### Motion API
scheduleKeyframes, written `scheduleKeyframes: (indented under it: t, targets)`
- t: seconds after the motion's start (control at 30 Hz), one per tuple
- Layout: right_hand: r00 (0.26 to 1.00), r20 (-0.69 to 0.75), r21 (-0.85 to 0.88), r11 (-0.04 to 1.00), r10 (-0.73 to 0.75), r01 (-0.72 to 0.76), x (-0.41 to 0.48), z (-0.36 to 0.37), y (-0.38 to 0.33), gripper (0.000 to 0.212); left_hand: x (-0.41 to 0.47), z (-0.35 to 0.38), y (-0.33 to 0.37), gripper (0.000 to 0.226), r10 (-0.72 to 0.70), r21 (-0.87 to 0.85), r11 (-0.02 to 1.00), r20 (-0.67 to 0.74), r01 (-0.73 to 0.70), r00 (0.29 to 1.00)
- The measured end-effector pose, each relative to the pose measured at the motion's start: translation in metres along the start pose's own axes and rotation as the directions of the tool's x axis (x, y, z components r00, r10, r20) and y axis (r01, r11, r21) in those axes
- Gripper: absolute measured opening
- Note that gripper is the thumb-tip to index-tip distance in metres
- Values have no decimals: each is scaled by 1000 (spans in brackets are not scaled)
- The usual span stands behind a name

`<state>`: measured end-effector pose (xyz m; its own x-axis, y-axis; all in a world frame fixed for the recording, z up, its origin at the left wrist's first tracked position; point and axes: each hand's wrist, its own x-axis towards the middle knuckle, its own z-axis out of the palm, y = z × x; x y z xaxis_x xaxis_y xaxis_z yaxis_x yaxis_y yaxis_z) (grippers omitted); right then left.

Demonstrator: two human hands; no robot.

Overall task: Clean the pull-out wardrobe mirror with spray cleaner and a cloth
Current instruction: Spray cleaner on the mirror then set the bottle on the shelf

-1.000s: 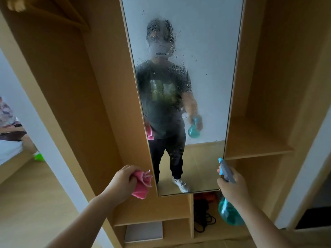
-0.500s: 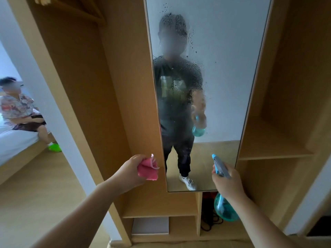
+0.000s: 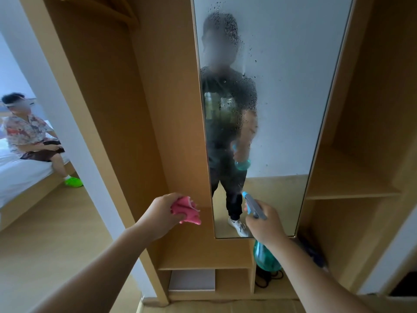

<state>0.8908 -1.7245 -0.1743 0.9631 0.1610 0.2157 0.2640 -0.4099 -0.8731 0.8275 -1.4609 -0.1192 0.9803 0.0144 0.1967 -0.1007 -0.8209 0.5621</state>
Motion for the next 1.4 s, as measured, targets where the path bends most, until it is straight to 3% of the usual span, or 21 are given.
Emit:
scheduleKeyframes:
  t: [0.07, 0.17, 0.27, 0.47, 0.8, 1.0, 1.4]
  targets:
    - [1000, -23, -14, 1000, -6, 6, -1, 3, 2, 34, -2, 0, -2, 32, -9, 0, 1000, -7, 9, 1000]
    - [1000, 15, 6, 1000, 18, -18, -3, 6, 8, 26, -5, 2, -7, 29, -23, 3, 1000, -3, 23, 1000]
    - [990, 109, -11, 996, 85, -84, -10, 11, 21, 23, -9, 6, -11, 27, -52, 24, 998, 24, 52, 998]
    - [958, 162, -66, 971, 238, -231, -24, 24, 51, 28, -14, 23, -18, 22, -100, 71, 993, 87, 94, 991]
    - [937, 204, -107, 958, 282, -265, -22, 36, 67, 25, -11, 41, -13, 23, -142, 108, 986, 185, 124, 972]
    - [936, 194, -142, 952, 294, -270, -24, 38, 76, 8, -7, 47, -7, 24, -138, 106, 987, 225, 117, 965]
    - [928, 116, -125, 932, 353, -339, -30, 7, 94, 24, 3, 53, 3, 21, -103, 106, 991, 245, 79, 964]
